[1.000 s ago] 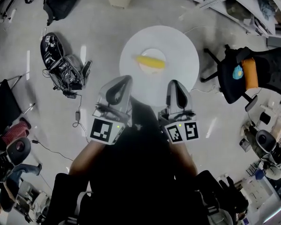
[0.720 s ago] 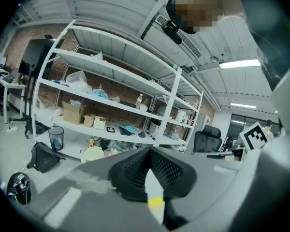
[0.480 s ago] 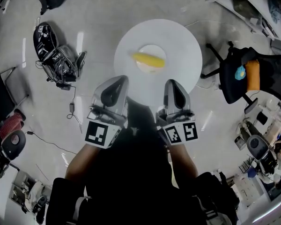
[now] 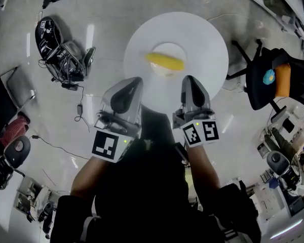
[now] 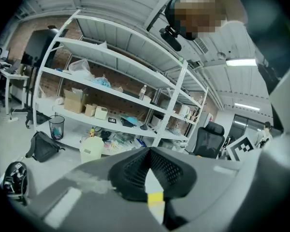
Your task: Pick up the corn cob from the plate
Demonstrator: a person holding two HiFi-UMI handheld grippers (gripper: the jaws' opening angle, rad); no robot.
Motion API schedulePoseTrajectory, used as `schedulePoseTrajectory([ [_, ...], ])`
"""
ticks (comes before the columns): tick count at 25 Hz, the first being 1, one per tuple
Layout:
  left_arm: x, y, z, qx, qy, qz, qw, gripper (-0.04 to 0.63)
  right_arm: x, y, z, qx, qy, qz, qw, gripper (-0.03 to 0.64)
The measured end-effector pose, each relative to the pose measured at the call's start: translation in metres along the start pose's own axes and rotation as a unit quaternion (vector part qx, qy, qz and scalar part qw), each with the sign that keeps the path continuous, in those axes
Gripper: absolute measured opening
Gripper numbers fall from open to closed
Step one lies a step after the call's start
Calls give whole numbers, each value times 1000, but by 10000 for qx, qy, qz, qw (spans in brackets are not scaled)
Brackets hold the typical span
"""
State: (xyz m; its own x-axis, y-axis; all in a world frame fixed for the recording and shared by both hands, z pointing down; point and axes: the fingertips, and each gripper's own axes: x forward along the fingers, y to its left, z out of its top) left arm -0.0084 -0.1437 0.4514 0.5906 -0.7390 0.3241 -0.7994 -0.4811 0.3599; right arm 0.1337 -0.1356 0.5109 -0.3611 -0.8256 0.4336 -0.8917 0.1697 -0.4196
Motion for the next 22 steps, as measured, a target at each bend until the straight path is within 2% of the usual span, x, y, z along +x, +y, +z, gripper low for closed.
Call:
schedulePoseTrajectory([
  [9, 22, 9, -25, -221, 129, -17, 9997, 6, 20, -23, -35, 38, 461, -84, 9989, 9],
  [14, 32, 16, -30, -279, 62, 26, 9996, 6, 31, -28, -51, 33, 704, 12, 9975, 9],
  [15, 33, 18, -32, -296, 56, 30, 9995, 6, 33, -27, -55, 31, 767, 84, 9970, 22],
  [16, 34, 19, -33, -306, 42, 30, 9995, 6, 36, -27, -60, 19, 839, 157, 9963, 82],
  [17, 35, 20, -34, -312, 22, 27, 9995, 6, 38, -27, -64, -12, 919, 204, 9956, 108],
  [22, 35, 23, -38, -379, 69, 35, 9992, 6, 48, -28, -86, -579, 1360, 398, 9882, 196],
])
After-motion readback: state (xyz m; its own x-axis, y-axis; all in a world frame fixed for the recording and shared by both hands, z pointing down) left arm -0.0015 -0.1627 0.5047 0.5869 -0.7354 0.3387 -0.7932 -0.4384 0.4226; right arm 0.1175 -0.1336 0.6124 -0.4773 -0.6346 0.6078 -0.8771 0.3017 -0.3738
